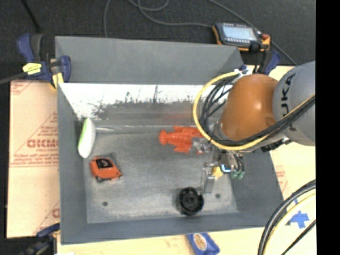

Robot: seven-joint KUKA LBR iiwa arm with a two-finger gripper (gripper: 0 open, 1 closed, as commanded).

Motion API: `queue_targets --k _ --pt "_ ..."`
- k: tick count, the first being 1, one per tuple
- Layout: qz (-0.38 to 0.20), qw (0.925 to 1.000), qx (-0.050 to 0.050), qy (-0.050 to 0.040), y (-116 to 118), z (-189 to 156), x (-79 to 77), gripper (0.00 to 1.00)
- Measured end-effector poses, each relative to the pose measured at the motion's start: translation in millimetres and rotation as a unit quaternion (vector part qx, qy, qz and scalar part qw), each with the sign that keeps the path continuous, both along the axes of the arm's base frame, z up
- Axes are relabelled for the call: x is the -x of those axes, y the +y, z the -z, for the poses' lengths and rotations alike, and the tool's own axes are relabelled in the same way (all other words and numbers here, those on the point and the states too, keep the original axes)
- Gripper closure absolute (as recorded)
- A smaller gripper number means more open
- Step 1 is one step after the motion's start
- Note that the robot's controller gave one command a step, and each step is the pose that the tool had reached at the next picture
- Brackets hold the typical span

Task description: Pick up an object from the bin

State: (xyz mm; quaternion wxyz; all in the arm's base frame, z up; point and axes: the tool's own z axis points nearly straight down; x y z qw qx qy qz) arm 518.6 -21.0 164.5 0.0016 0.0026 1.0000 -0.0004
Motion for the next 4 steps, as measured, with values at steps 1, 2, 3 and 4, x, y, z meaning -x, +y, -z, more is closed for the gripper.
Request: queue_targets --k 1,2,3,4 --pt "-0.129 0.9917 0.000 -0.0016 1 28 8.5 0.00" --pt "-0.230 0.9733 0.000 0.0022 -1 42 33.8 0.00" --pt "-0.312 0.9499 0.000 0.0017 8 55 29.0 0.00" --pt "-0.360 0.9328 0.000 0.0068 -3 95 30.4 0.00"
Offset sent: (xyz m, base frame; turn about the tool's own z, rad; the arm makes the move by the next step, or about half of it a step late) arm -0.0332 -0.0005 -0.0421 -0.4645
